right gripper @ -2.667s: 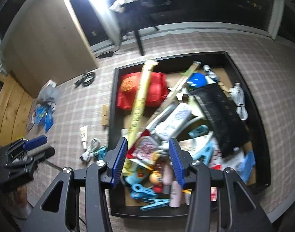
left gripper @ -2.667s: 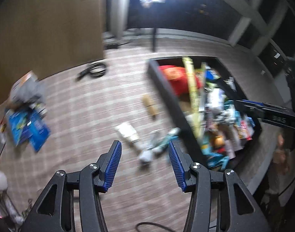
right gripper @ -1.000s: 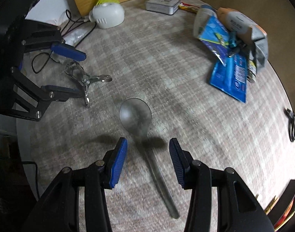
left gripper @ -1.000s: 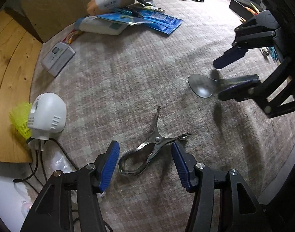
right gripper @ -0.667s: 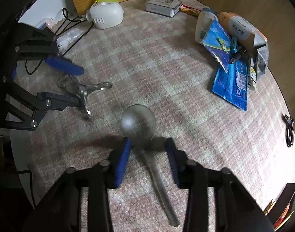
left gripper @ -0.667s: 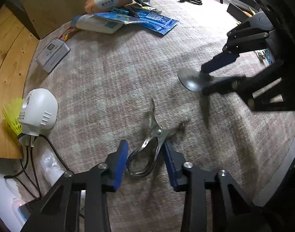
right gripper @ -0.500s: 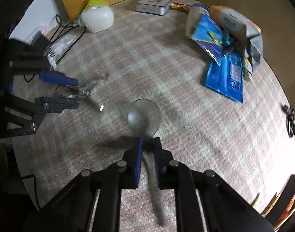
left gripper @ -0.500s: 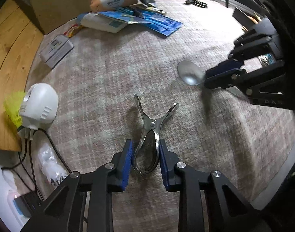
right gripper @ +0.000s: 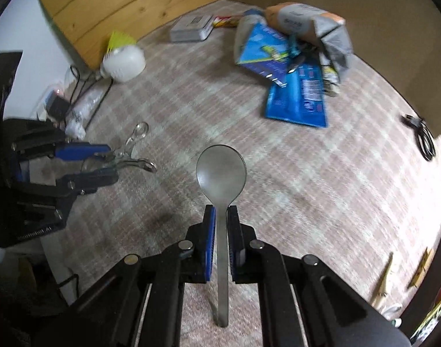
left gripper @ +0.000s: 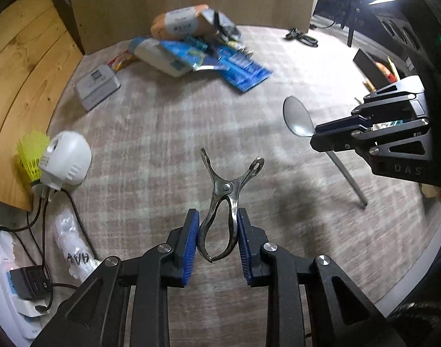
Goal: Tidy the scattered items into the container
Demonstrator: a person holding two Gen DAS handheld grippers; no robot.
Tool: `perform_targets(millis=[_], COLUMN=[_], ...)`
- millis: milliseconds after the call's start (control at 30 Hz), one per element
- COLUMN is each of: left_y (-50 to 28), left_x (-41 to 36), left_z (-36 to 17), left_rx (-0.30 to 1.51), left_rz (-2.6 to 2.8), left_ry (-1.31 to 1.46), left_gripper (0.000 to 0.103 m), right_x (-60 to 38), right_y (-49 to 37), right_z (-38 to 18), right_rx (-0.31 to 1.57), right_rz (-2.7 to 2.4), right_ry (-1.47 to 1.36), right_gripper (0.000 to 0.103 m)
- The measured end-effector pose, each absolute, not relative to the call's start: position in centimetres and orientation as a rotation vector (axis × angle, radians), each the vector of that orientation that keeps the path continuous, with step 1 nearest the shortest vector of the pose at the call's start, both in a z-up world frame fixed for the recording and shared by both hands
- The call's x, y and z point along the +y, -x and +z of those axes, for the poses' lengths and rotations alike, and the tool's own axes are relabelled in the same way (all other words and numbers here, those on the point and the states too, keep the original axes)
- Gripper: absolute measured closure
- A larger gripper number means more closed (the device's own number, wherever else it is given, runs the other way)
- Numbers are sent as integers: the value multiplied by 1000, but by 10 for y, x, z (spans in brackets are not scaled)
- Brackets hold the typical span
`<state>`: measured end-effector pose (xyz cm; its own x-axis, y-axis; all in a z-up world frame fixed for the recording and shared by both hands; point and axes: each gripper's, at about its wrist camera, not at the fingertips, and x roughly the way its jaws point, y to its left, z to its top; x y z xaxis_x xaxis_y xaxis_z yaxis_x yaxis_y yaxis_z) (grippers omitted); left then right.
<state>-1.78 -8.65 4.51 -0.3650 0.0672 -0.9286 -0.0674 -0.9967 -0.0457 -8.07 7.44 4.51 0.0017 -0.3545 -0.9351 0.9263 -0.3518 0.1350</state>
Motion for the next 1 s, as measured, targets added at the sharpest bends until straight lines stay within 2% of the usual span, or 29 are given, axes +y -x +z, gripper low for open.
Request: perform_targets(millis=[400,567,633,1000], left_y=[44,61,67,90], left_x=[-18,34,58,171], left_z=[75,87,92,110], left_rx=[44,67,76,90], left_rz=[2491,2445,2428,2307], left_ry=[1609,1537,1503,1393], left_gripper=[79,79,79,79], right_x=[144,199,221,347], right_y=[114,139,146,175], right_z=[75,88,92,102], right_rx=[477,353,338,147], right_rz=[-1767,-1853,-1908,-2108], right_ry=[-1302,-1344,-1348,-1415], right_gripper=[95,94,101,102])
